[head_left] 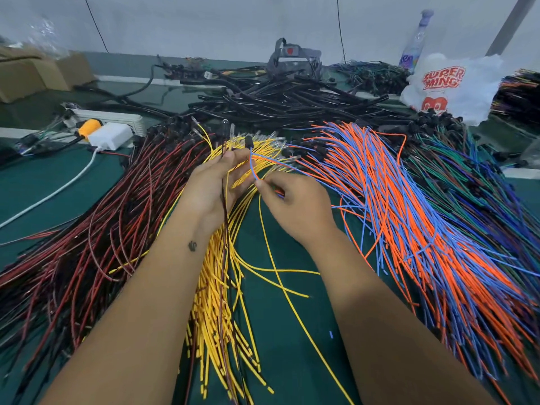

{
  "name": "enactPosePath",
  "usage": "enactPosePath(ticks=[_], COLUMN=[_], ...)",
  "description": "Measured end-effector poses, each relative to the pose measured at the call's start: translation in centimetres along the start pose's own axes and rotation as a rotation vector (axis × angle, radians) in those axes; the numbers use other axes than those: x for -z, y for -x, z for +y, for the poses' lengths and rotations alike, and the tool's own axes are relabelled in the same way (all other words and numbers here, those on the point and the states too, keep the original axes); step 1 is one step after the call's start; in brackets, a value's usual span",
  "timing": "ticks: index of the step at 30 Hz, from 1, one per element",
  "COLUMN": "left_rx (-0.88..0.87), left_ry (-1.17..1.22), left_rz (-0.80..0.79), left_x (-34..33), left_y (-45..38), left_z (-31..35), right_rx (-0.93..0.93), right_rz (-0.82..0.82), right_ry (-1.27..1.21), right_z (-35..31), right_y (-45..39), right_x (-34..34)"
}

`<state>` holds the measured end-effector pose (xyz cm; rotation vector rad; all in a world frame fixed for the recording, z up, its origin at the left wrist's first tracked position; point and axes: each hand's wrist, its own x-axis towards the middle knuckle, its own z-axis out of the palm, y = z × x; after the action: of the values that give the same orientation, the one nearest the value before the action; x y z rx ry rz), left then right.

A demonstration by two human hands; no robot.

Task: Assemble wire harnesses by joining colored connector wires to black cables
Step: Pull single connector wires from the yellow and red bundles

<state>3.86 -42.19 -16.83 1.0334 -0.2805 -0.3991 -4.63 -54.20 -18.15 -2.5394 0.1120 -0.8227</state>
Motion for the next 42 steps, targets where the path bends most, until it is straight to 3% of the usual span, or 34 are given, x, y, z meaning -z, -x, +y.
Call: enactPosePath(ticks=[4,13,18,20,22,25,27,33,42], left_rx=[0.027,0.019,0.023,0.033,0.023,-0.017,-0.042,-0.045,-0.045], left_ry=[0.068,0.279,0.370,0.396,0.441,0.435,0.355,0.307,0.167], left_rz=[0.018,0.091,0.059,0.085,0.087,0.070,0.068,0.011,0.057], left_x=[0.2,0.6,0.3,0.3,0.4,0.8,1.0,0.3,-0.5], left_y=[-0.1,-0.4,-0.1,-0.1,-0.1,-0.1,-0.1,0.3,0.1], left_z=[0.2,0.1,0.6,0.8,1.0,1.2,1.2,0.9,0.2], right_rx=[-0.019,-0.397,-0.454,-0.420,-0.252,0.016,0.088,0.061,0.018], right_rz=[0.068,0.145,0.223,0.275,0.303,0.172,0.043,-0.115,0.004], right_ry=[0.152,0.225,0.315,0.310,0.294,0.238,0.200,0.393,0.234], right_z=[-0.2,1.3,1.4,1.4,1.3,0.8,0.4,0.1,-0.7], right_y=[-0.2,-0.7,-0.9,-0.9,-0.8,-0.6,-0.5,-0.7,-0.3], right_x=[-0.1,0.6,1.0,1.4,1.7,1.3,0.9,-0.4,-0.3])
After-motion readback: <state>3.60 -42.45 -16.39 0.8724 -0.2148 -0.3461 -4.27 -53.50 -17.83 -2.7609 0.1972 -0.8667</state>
